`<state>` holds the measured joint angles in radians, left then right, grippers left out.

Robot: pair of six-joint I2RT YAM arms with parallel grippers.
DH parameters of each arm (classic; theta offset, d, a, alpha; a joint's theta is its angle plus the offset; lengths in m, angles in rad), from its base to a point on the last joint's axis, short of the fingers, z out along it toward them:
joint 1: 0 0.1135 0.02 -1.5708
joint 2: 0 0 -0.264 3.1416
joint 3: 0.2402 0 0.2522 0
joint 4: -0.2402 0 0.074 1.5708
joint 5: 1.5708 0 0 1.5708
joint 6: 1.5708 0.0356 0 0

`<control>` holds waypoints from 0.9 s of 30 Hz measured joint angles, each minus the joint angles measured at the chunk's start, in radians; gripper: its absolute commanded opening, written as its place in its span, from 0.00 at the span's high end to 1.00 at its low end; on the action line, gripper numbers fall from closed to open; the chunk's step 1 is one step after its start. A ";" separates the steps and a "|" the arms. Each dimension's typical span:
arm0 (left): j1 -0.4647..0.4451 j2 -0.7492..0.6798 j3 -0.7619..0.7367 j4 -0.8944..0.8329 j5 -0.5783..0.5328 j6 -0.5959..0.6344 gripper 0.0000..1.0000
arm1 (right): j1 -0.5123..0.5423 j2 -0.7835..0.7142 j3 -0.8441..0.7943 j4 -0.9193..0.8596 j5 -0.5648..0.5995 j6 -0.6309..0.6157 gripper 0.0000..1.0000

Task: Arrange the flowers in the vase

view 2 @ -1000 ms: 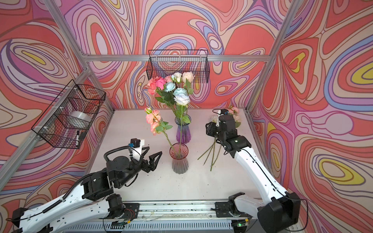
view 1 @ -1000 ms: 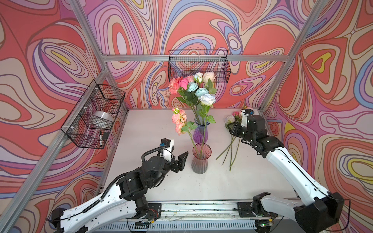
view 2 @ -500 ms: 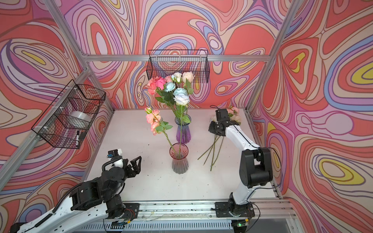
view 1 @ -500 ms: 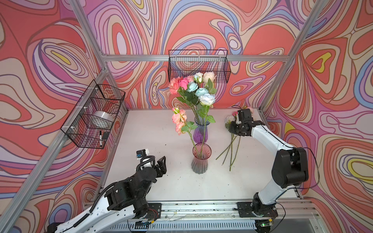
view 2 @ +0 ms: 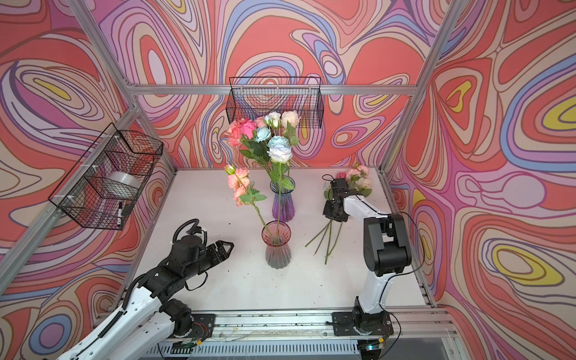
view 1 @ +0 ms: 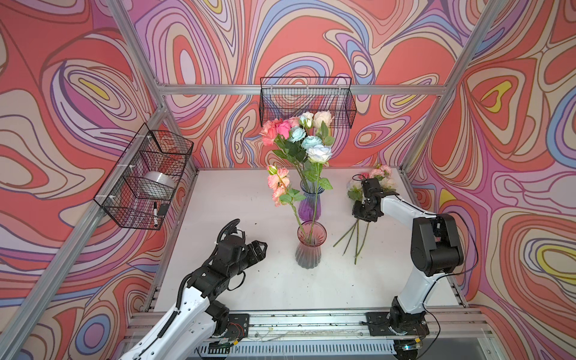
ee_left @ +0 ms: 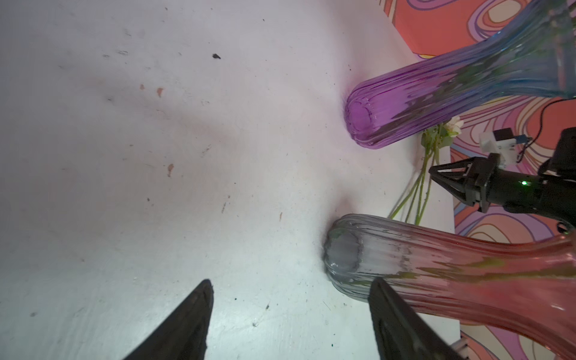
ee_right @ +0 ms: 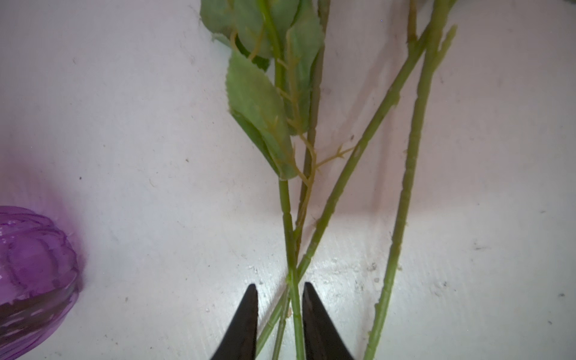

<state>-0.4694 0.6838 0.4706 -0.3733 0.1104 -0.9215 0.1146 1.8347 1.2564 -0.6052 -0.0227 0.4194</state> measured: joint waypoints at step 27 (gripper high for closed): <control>0.000 0.047 0.087 0.065 0.089 -0.010 0.21 | 0.000 -0.050 -0.045 0.023 -0.002 0.000 0.99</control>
<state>-0.4694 0.7303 0.5579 -0.3080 0.1997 -0.9318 0.1146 1.7844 1.2118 -0.5819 -0.0250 0.4194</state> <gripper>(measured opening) 0.784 0.050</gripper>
